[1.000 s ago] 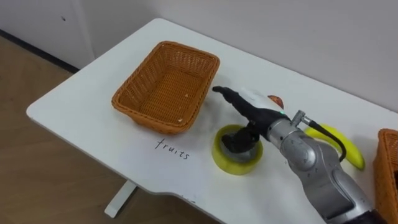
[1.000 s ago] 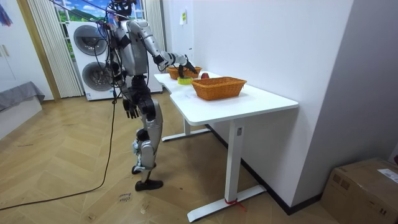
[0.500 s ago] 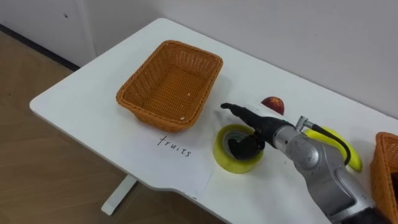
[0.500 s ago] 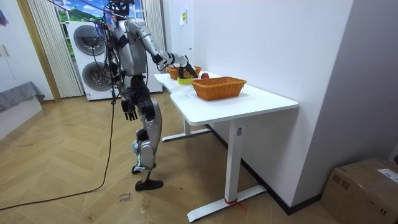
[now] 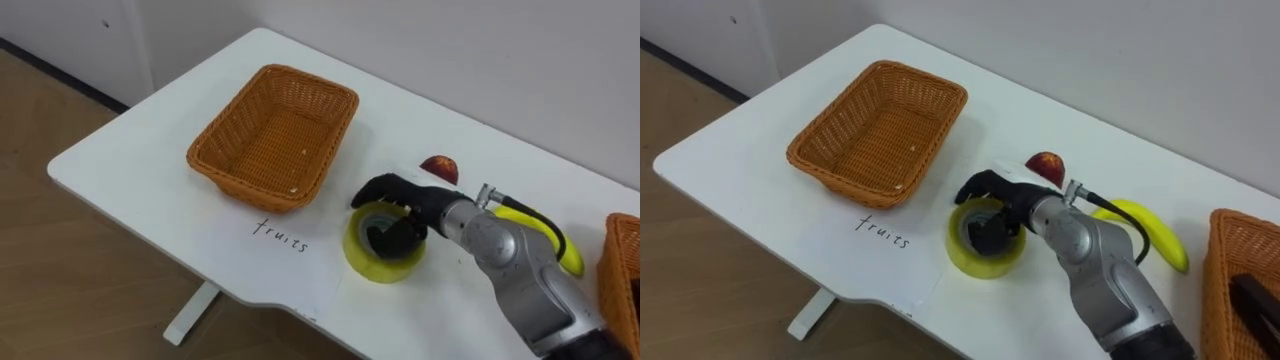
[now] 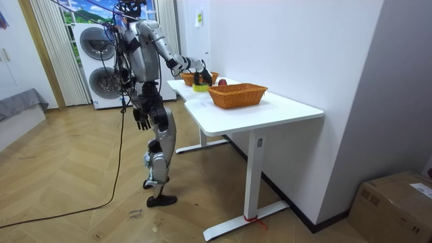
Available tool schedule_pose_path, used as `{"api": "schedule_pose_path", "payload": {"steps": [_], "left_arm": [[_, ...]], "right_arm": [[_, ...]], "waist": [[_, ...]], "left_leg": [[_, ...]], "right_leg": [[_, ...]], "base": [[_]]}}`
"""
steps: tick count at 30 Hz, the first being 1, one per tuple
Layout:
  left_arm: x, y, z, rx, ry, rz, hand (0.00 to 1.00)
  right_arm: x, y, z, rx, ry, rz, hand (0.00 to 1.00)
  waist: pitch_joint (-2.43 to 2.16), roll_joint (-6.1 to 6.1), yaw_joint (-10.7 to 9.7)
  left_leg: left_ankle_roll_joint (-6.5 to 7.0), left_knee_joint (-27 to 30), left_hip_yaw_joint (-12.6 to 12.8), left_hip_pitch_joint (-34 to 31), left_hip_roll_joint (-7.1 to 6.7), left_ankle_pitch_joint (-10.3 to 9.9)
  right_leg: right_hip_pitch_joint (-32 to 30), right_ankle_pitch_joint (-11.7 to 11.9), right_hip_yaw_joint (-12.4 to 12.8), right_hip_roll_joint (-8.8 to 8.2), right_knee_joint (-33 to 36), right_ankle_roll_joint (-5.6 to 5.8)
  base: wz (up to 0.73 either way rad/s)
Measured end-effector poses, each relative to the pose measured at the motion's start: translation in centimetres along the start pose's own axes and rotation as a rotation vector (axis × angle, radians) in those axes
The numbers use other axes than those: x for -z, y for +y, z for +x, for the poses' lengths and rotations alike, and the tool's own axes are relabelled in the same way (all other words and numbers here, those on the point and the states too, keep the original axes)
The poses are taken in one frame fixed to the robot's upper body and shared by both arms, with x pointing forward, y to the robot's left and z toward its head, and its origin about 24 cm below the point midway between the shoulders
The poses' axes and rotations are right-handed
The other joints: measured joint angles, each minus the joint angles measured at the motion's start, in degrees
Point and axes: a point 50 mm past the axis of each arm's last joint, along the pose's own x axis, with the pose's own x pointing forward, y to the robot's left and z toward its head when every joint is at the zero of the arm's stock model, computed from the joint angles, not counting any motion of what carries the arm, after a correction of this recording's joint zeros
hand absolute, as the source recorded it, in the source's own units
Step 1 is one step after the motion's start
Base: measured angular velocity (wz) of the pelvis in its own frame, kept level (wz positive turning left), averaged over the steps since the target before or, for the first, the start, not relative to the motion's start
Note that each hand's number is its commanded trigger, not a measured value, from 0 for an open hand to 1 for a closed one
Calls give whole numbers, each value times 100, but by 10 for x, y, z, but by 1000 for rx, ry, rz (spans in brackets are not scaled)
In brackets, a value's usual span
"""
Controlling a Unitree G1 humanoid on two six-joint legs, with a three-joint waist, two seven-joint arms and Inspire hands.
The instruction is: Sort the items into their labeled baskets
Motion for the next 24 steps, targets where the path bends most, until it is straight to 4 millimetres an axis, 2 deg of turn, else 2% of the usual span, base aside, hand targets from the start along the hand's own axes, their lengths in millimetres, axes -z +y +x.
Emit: {"api": "schedule_pose_path", "payload": {"steps": [14, 23, 24], "left_arm": [[-17, 8, 2, -25, -42, -5, 0], [-19, 10, 4, -42, -38, -24, 0], [-17, 10, 4, -41, -30, -26, 0]], "right_arm": [[2, -1, -1, -20, 20, -10, 100], [-4, -9, -6, 8, -3, -40, 100], [-7, -13, -8, 26, -16, -44, 100]], "waist": [[-1, 0, -33], [-4, 11, -221], [-6, 12, -320]], "left_leg": [[0, -10, 54, -6, 47, 1], [1, 6, 185, 5, 53, 2], [1, 4, 198, 3, 52, 1]], "right_leg": [[-34, 1, 85, 7, 5, -1], [-111, 3, 249, 21, 6, -5], [-100, 3, 252, 22, 5, -5]], "base": [[-1], [-6], [0]]}}
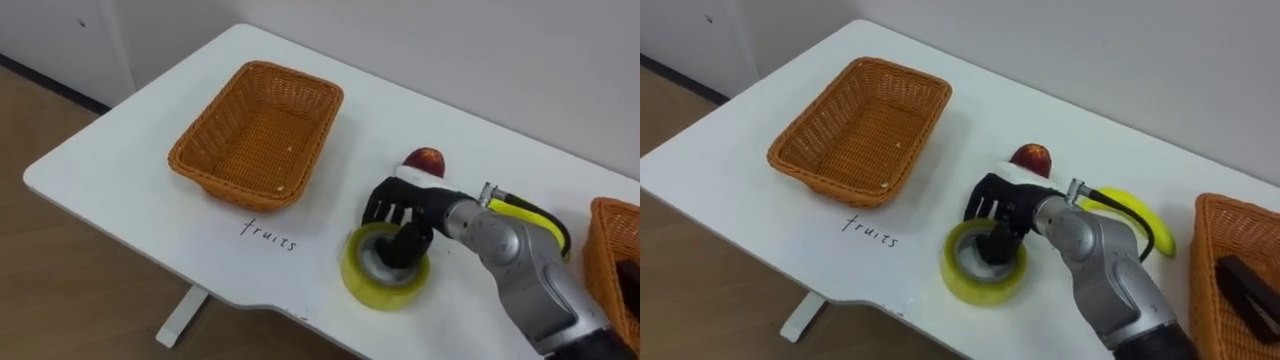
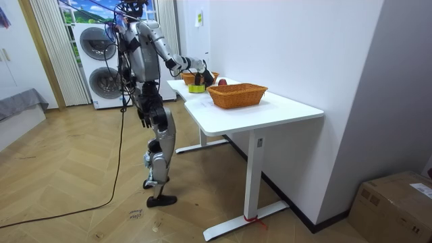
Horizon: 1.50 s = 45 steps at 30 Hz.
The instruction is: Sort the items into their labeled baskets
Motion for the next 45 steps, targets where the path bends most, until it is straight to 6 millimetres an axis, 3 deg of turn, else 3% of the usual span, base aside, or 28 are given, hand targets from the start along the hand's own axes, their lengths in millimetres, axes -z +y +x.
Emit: {"api": "schedule_pose_path", "payload": {"steps": [5, 7, 13, 19, 22, 32, 45], "left_arm": [[6, 2, 0, -9, 17, -46, 0], [11, 2, -1, -7, 22, -82, 0], [24, 1, -2, -11, 35, -107, 0], [29, 1, -4, -25, 31, -123, 0], [36, 2, -5, -33, 47, -153, 0], [36, 6, -5, -25, 44, -209, 0], [38, 8, -5, -41, 47, -244, 0]], "right_arm": [[-3, -36, -20, 164, -46, 11, 100], [-2, -51, -31, 246, -59, 38, 100], [11, -73, -47, 385, -45, 77, 100], [30, -97, -69, 549, -18, 111, 100], [37, -107, -79, 627, -19, 118, 100], [51, -120, -92, 717, 39, 90, 100], [82, -119, -97, 762, 118, 213, 100]], "waist": [[-3, 38, -226], [-37, 95, -370], [-53, 89, -755], [-93, 30, -956], [-72, 60, -990], [-46, 88, -1166], [-87, 78, -1314]], "left_leg": [[0, 3, 91, 10, 6, 0], [0, 1, 122, 41, 4, 0], [0, -81, 190, 116, 17, 0], [0, -73, 274, 175, 57, -1], [-1, -78, 362, 209, 87, -2], [-7, -85, 507, 202, 132, -7], [-6, -79, 511, 127, 138, -6]], "right_leg": [[-35, 0, 127, 11, 0, -1], [-20, 1, 172, 8, 1, -1], [2, 1, 222, 22, 30, -2], [-29, 2, 284, 21, 89, -4], [-9, 4, 373, 32, 92, -6], [-82, 31, 527, 76, 105, -48], [-242, 30, 592, 71, 189, -48]], "base": [[-5], [-8], [-7], [-5], [-13], [-8], [-1]]}}
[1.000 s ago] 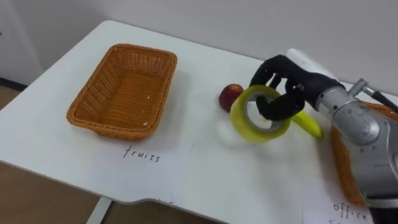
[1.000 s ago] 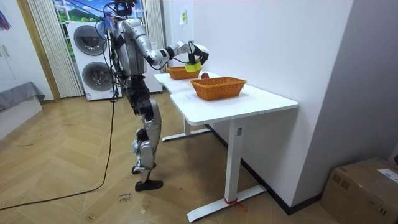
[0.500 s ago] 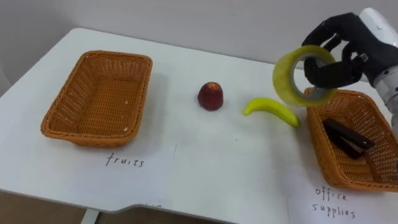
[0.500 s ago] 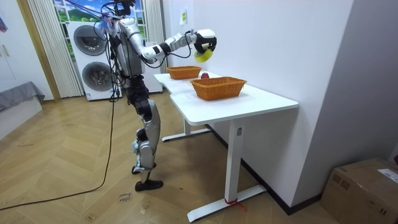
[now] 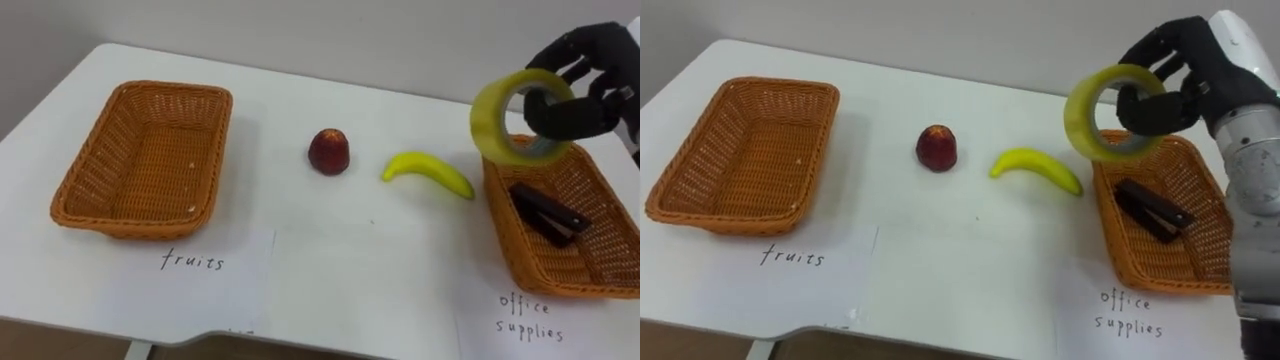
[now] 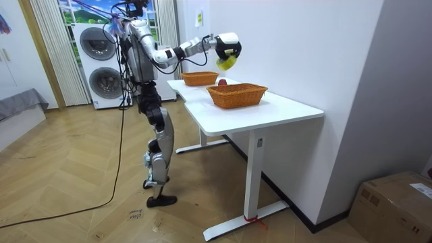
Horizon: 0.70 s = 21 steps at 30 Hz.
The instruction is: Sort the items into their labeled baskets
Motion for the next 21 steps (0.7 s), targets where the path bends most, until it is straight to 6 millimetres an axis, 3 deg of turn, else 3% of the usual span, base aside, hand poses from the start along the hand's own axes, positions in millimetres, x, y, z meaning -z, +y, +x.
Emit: {"api": "schedule_pose_path", "payload": {"steps": [6, 11, 18, 21], "left_arm": [[3, 6, -1, -26, 4, -44, 0], [4, 11, -1, -49, 2, -64, 0], [8, 10, -1, -46, 11, -63, 0], [8, 11, -1, -64, 11, -63, 0]], "right_arm": [[25, -1, -1, -26, 99, -19, 100], [35, 0, -1, -40, 140, -27, 100], [50, 8, -9, -77, 194, -32, 100], [55, 11, -13, -91, 210, -28, 100]], "waist": [[-15, 9, -131], [-3, -13, -169], [-21, -92, -220], [2, -66, -211]], "left_leg": [[0, 4, 8, 7, 1, 1], [0, -22, 94, 65, 14, 0], [0, -52, 165, 101, 21, 0], [-1, -89, 178, 169, 24, 0]], "right_leg": [[-1, 0, -25, -2, -1, 0], [-1, 0, 50, 11, -1, 0], [9, 2, 107, 20, 0, -3], [20, 2, 120, 22, -1, -3]], "base": [[0], [-9], [-3], [-3]]}}
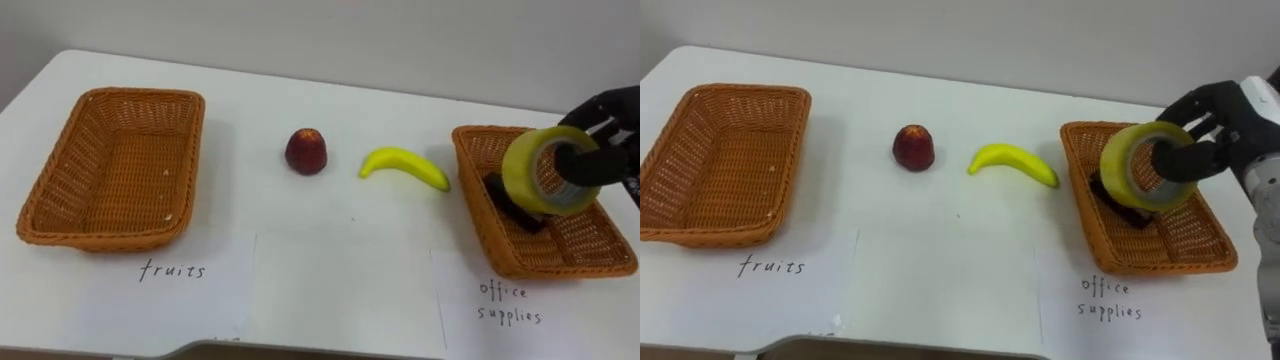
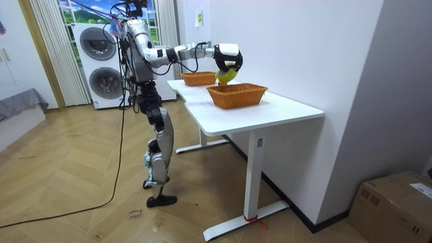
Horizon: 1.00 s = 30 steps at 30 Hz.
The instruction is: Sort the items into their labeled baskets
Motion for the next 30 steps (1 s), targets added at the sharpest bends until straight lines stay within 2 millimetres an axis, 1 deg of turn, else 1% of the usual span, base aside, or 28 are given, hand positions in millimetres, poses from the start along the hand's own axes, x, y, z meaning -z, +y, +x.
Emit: {"api": "schedule_pose_path", "payload": {"steps": [1, 6, 11, 12, 13, 14, 15, 16, 17, 30], "left_arm": [[1, 0, 0, -3, 2, 0, 0], [1, 0, 0, -6, 4, 1, 0], [1, 0, 0, -6, 2, 0, 0], [1, -1, 0, -5, 2, 0, 0], [1, -1, 0, -5, 4, 0, 0], [1, -1, 0, -5, 4, 0, 0], [1, -1, 0, -4, 4, 0, 0], [1, -1, 0, -4, 4, 0, 0], [1, -1, 0, -4, 4, 0, 0], [0, 0, 0, -22, 2, 0, 0]], "right_arm": [[1, 1, 0, -3, 3, 0, 100], [2, 1, -1, -4, 9, -1, 100], [9, 4, 0, -18, 38, 4, 100], [10, 5, 0, -20, 45, 4, 96], [10, 5, 0, -21, 46, 4, 80], [10, 5, -1, -21, 47, 4, 55], [10, 5, -1, -21, 47, 3, 55], [10, 5, -1, -21, 47, 3, 15], [10, 5, -1, -22, 47, 3, 0], [13, 7, -2, -30, 56, 1, 0]], "waist": [[0, 20, 12], [19, 37, 12], [18, 34, 111], [20, 37, 117], [21, 39, 123], [21, 39, 124], [21, 40, 125], [21, 40, 125], [20, 39, 126], [20, 39, 127]], "left_leg": [[0, -21, 4, 18, 1, 0], [-2, -23, 23, -2, 10, -1], [-8, -24, 68, 8, 25, -5], [-8, -25, 67, 6, 25, -5], [-9, -25, 67, 5, 27, -5], [-9, -25, 67, 5, 28, -5], [-11, -25, 66, 3, 31, -6], [-11, -25, 69, 5, 32, -7], [-12, -26, 69, 9, 32, -7], [-12, -23, 70, 40, 28, -6]], "right_leg": [[4, 0, 19, 3, -1, 0], [13, 0, 48, 15, 0, 0], [-3, 3, 85, 31, 1, -5], [-6, 3, 84, 31, 1, -5], [-6, 3, 83, 32, 1, -5], [-6, 3, 83, 33, 1, -5], [-5, 3, 76, 33, 1, -5], [-5, 3, 74, 33, 1, -5], [-2, 3, 73, 33, 1, -5], [11, 3, 79, 32, -1, -5]], "base": [[-6], [-2], [-4], [0], [0], [0], [0], [0], [0], [0]]}}
